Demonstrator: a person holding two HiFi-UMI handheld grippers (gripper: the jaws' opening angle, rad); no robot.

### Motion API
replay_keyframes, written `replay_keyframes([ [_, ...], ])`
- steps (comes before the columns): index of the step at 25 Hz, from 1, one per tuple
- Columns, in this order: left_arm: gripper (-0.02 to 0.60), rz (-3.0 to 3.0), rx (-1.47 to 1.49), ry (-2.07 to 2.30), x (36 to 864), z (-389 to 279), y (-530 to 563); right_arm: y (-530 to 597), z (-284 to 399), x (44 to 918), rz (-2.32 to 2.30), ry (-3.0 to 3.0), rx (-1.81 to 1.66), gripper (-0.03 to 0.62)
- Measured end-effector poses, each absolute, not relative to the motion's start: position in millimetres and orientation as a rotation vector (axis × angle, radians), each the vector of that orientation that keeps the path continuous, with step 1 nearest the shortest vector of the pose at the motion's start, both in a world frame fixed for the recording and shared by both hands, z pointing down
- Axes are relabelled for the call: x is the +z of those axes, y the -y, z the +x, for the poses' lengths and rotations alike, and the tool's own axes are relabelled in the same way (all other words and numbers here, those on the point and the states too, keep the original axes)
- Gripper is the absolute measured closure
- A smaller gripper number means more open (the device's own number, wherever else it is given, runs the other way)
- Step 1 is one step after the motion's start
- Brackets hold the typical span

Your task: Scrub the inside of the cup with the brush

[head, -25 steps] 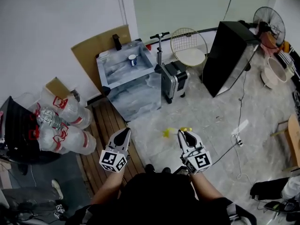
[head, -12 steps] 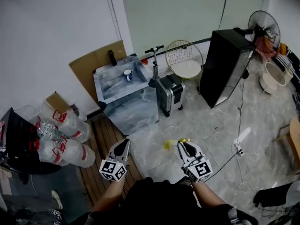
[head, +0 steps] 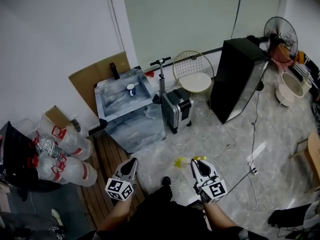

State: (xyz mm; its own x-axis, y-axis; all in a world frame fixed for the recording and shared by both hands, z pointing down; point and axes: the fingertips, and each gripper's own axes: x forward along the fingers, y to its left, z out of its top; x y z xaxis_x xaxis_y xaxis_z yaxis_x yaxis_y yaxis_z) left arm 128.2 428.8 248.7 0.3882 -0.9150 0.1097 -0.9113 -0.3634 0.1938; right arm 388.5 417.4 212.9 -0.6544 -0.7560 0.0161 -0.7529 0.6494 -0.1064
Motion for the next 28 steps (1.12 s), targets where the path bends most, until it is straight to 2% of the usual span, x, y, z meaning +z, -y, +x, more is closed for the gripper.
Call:
replay_keyframes([
  [9,0.554,2.438,-0.057,1.637,267.7,134.5,-344.9,-346.2,396.2,219.4,-1.326,-2.843,-0.121,0.549],
  [22,0.554,2.465,-0.118,1.623,257.2,124.3,-185.4,-175.9,375.5,200.2,-1.293,-2.898,-0.03,0.549],
  [28,0.554,2.441,-0.137,1.615,268.1,141.2,-131.9,-122.1,371.8,200.9,-1.25,-2.894,-0.078,0.549],
])
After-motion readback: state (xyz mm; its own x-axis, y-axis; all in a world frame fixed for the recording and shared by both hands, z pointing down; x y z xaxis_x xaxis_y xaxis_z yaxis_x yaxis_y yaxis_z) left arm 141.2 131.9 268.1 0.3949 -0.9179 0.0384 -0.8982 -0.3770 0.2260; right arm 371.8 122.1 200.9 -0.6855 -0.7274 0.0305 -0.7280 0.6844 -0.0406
